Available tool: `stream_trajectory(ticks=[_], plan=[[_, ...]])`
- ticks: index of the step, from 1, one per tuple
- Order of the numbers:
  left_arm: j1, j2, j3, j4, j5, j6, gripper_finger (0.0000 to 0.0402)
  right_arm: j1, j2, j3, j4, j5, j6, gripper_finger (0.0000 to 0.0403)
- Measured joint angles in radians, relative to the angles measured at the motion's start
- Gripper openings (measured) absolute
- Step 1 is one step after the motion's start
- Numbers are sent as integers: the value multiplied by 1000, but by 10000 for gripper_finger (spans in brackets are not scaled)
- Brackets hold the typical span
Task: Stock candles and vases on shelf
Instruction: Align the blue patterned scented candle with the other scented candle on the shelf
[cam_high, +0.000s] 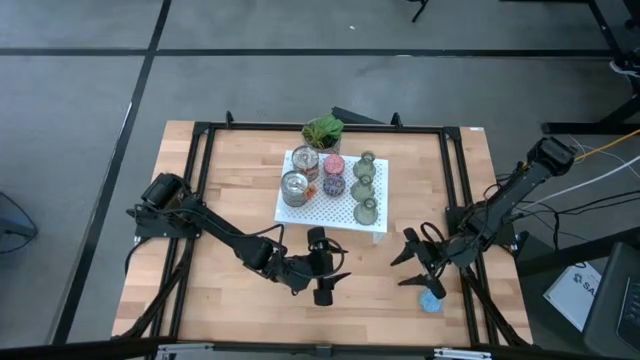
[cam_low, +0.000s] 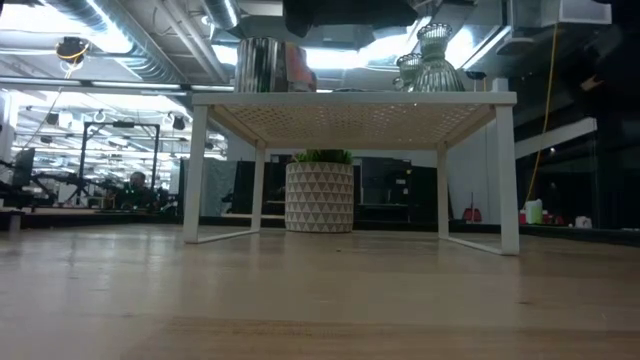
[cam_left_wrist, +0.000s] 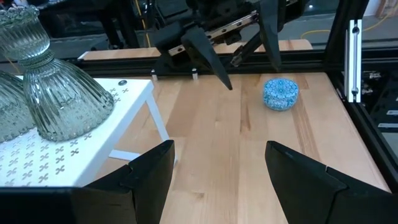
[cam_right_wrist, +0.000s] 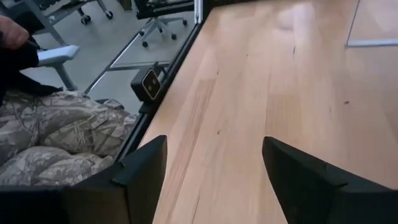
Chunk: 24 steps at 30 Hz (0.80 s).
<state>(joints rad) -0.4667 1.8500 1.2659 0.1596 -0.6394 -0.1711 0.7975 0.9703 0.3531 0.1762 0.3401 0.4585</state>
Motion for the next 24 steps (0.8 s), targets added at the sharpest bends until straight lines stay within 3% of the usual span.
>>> stream_trajectory(ticks=[10, 15, 18, 24], plan=[[0, 0, 0, 1, -22, -10, 249, -25, 0, 0, 82, -1, -78, 320], [0, 0, 0, 1, -24, -29, 249, -18, 0, 32, 62, -95, -84, 328], [0, 0, 0, 1, -24, -41, 249, 11, 7, 122, -77, -129, -84, 326], [0, 0, 0, 1, -24, -56, 249, 92, 115, 382, -520, -135, -59, 323]])
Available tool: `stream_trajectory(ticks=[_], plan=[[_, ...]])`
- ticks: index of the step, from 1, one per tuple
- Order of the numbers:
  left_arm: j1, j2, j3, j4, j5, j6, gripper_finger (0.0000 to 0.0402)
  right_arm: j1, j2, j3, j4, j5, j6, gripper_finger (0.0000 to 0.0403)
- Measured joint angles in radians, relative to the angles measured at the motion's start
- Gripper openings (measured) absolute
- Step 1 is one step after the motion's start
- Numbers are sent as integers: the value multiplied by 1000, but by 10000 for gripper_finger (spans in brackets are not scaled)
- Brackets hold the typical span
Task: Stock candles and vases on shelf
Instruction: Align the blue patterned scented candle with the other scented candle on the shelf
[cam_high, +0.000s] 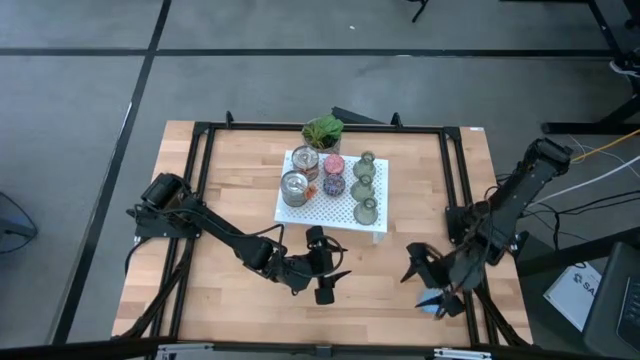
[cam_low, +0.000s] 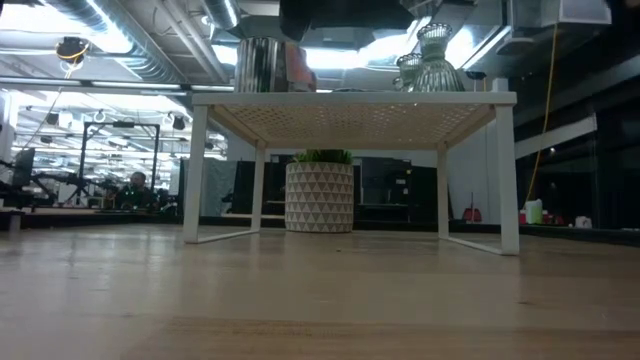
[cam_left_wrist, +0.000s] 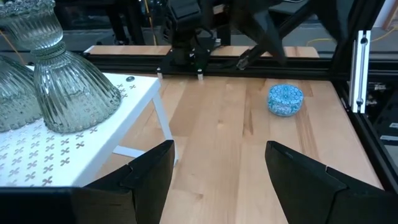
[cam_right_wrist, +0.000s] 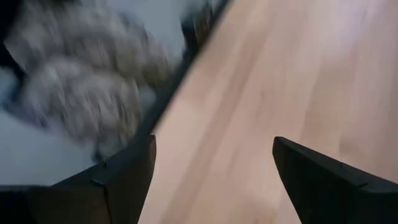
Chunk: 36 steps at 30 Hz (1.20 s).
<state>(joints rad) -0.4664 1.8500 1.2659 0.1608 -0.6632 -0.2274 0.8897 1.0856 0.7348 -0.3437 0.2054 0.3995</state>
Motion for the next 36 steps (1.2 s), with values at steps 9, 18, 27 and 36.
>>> stream_trajectory(ticks=[9, 18, 27, 36], plan=[[0, 0, 0, 0, -1, -6, 249, 92, 197, 142, -372, -116, 239, 323], [-7, 0, 0, 0, 0, -5, 249, 139, 286, 143, -544, -374, 522, 323], [-30, 0, 0, -3, 1, 3, 249, 181, 394, 143, -575, -336, 584, 323], [-32, 0, 0, -7, 2, 5, 249, 184, 556, 143, -465, -287, 588, 292]])
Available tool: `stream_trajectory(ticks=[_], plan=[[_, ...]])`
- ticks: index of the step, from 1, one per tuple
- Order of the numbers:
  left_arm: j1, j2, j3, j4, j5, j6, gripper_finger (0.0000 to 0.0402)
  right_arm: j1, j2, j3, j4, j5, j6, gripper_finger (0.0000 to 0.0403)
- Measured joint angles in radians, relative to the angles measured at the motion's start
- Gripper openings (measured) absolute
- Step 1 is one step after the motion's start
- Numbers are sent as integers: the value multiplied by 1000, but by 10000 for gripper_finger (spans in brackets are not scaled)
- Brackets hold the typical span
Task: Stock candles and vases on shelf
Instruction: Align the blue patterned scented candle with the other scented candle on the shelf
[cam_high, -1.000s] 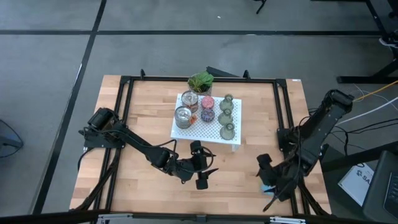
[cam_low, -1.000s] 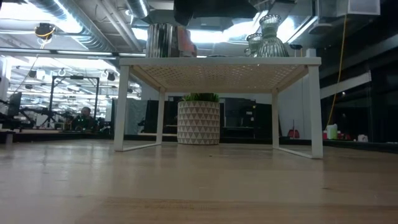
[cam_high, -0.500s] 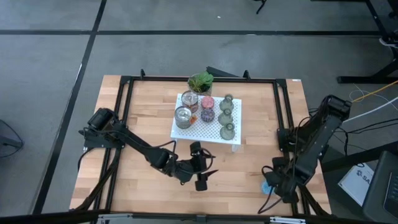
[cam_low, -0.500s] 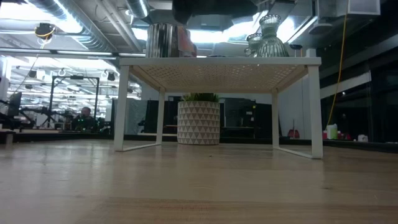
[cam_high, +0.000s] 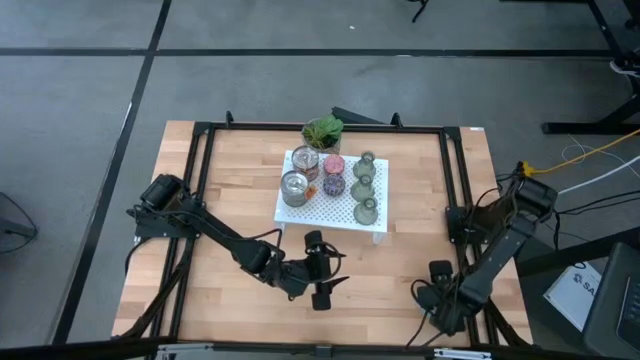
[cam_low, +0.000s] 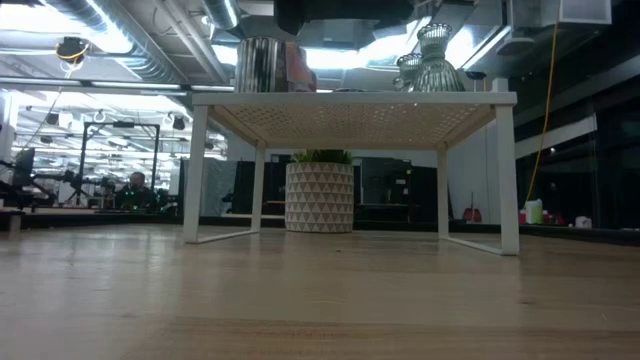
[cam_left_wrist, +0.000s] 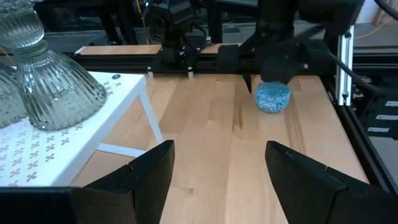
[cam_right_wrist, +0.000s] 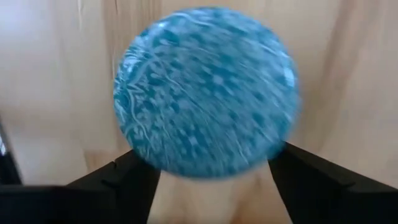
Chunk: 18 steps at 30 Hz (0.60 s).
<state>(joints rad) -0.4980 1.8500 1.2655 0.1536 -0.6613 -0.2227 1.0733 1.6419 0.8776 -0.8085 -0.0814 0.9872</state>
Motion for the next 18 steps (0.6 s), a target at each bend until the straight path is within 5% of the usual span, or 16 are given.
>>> stream_trajectory(ticks=[18], plan=[[-1, 0, 0, -1, 33, 0, 249, -217, 41, 1, 90, 4, -118, 104]])
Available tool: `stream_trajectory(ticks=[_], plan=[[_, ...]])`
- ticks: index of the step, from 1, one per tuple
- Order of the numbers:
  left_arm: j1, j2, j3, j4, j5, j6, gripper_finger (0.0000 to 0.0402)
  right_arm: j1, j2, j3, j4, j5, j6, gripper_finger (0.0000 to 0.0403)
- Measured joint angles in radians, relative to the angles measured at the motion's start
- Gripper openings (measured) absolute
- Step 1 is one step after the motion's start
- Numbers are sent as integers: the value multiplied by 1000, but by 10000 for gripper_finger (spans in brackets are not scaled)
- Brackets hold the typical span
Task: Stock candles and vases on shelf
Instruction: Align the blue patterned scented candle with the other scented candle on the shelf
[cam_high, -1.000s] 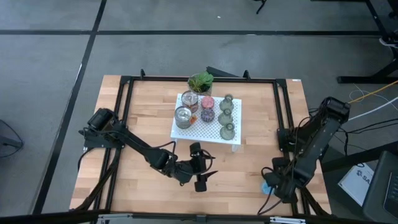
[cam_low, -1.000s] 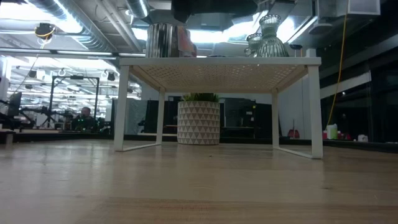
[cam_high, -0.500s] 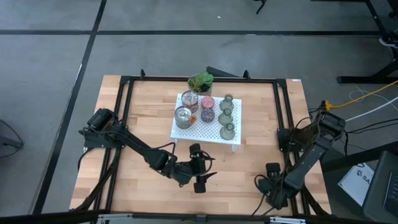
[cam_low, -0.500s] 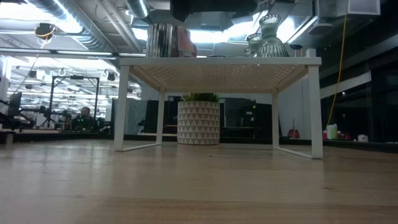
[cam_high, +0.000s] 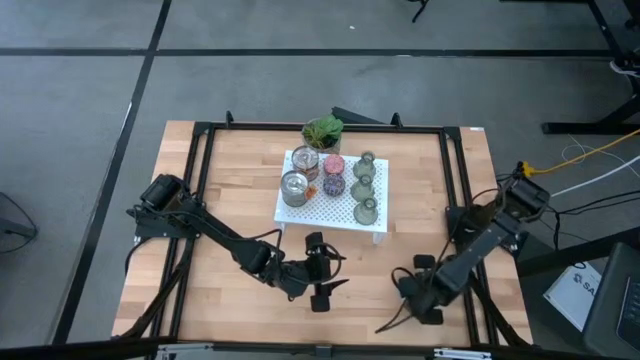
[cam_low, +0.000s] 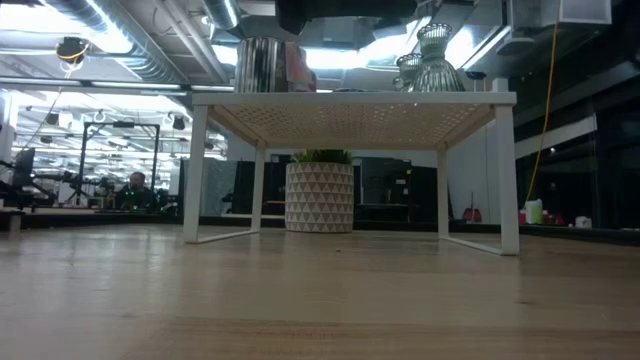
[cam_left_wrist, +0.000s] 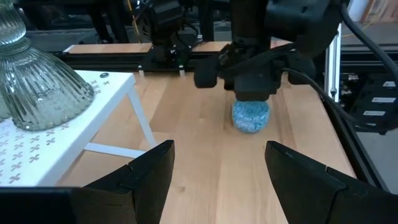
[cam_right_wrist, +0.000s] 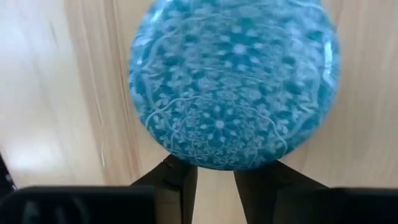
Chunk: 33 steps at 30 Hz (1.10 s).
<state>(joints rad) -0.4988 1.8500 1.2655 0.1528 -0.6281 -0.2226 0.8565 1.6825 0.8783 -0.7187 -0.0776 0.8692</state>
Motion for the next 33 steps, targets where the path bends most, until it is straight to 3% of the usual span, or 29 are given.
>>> stream_trajectory(ticks=[7, 15, 21, 26, 33], plan=[[0, 0, 0, -5, 1, 0, 249, -113, 1, 0, 149, 54, -145, 94], [0, 0, 0, -32, 1, 0, 249, -224, 2, -1, 409, 119, -420, 93], [-4, 0, 0, -51, 1, 0, 249, -307, 2, -1, 619, 132, -539, 93], [-12, 0, 0, -52, 2, -3, 249, -349, 2, 17, 804, -31, -517, 93], [-19, 0, 2, -45, 91, -1, 249, -360, 0, 179, 689, -332, -555, 93]])
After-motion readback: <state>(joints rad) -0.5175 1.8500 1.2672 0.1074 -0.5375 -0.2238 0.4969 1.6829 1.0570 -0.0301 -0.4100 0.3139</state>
